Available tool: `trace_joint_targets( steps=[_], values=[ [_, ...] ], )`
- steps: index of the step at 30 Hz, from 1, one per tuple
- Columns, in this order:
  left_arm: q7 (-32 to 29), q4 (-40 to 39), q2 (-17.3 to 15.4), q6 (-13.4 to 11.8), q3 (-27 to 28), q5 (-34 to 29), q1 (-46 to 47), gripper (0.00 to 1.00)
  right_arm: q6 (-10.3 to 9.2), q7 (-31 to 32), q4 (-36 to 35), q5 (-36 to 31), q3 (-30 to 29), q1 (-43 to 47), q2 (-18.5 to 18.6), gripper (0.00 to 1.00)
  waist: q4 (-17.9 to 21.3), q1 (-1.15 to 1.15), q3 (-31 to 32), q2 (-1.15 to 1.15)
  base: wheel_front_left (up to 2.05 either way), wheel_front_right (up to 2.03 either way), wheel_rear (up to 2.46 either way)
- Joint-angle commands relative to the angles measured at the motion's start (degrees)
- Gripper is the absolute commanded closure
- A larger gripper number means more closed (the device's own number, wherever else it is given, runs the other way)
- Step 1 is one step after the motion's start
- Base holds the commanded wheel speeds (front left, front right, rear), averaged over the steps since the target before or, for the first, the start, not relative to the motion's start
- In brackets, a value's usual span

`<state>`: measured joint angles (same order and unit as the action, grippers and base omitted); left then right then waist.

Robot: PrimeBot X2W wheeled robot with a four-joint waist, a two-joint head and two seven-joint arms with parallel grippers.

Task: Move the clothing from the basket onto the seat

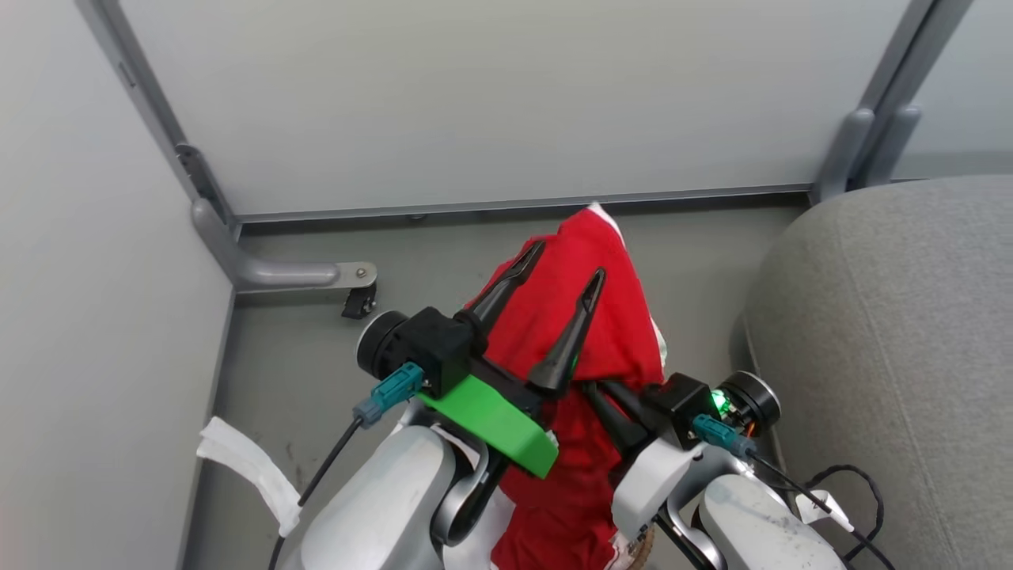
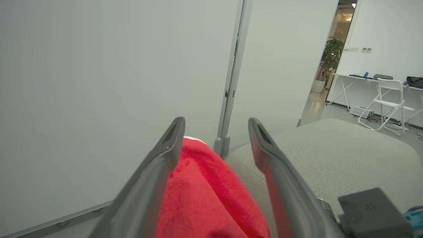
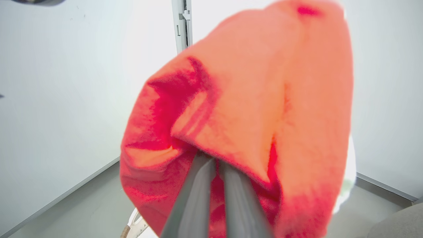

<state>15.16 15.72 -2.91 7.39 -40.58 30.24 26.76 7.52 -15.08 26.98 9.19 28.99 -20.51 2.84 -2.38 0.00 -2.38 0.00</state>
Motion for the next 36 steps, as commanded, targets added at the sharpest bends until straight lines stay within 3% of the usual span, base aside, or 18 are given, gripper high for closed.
trace_joint_targets(
  steps=[1,18,30,36],
  values=[
    [-0.01,0.56,-0.05,0.04,0.61,-1.06,-0.81,0.00,-0.05,-0.13,-0.86,0.84,0.19,0.75,0.15,1.00,2.67,0.00,0.46,0.00,0.00,0.00,0.00],
    [-0.02,4.00,-3.18,0.14,6.51,-6.59,-3.99,0.00,-0.07,-0.13,-9.19,1.40,-3.45,4.56,0.15,1.00,22.58,0.00,-3.22,0.00,0.00,0.00,0.00],
    [-0.03,4.08,-4.80,0.15,6.36,-6.87,-5.90,0.00,-0.07,-0.13,-13.56,1.68,-5.88,6.97,0.15,1.00,32.53,0.00,-4.39,0.00,0.00,0.00,0.00],
    [-0.02,3.97,-4.83,0.16,3.19,-5.95,-4.10,0.00,-0.07,-0.12,-16.98,0.19,-10.81,8.25,0.09,1.00,33.45,0.00,-5.93,0.00,0.00,0.00,0.00]
  ],
)
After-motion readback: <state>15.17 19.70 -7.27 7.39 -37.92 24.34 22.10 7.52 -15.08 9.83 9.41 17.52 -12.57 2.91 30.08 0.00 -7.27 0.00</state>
